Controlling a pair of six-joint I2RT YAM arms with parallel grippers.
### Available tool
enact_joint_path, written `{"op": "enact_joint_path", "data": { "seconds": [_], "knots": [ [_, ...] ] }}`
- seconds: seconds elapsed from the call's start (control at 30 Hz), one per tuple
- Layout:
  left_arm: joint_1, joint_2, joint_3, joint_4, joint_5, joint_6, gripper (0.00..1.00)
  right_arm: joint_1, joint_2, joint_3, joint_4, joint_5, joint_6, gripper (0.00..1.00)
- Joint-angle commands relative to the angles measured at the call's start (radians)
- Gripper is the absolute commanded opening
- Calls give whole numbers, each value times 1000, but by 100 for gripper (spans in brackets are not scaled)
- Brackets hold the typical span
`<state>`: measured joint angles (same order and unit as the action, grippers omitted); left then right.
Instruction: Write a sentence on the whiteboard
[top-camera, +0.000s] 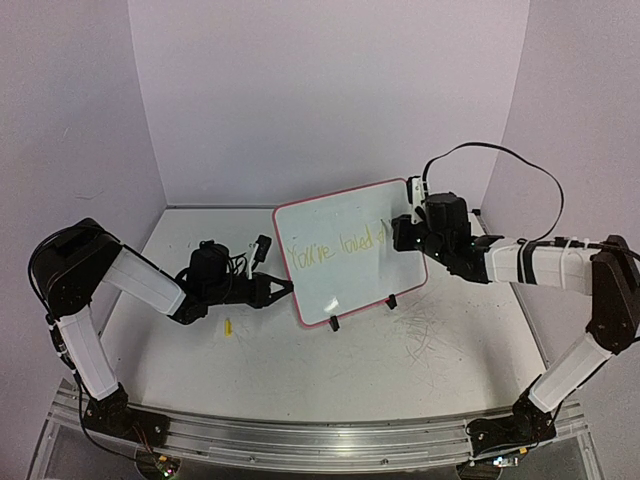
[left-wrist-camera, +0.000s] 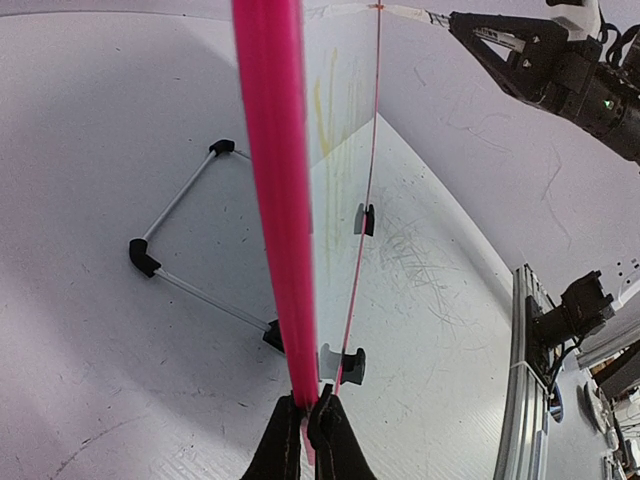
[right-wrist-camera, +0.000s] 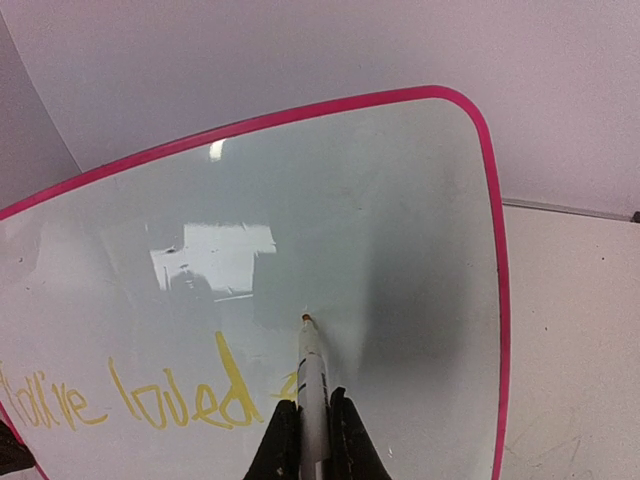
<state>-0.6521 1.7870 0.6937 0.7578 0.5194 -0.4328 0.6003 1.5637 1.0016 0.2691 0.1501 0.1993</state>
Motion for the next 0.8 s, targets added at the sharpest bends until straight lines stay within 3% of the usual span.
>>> {"op": "enact_joint_path", "data": {
  "seconds": [0.0,0.4,0.77],
  "knots": [
    [-4,-11,-2,-95,-29,30,0,-5,13,33,22,11,-5,0],
    [-5,-14,-2,-98,-34,35,0,-4,-73,-101,-20,-14,23,0],
    [-4,-15,-6,-101,-38,36,0,-4,-74,-128,-36,-20,28,0]
  ]
}}
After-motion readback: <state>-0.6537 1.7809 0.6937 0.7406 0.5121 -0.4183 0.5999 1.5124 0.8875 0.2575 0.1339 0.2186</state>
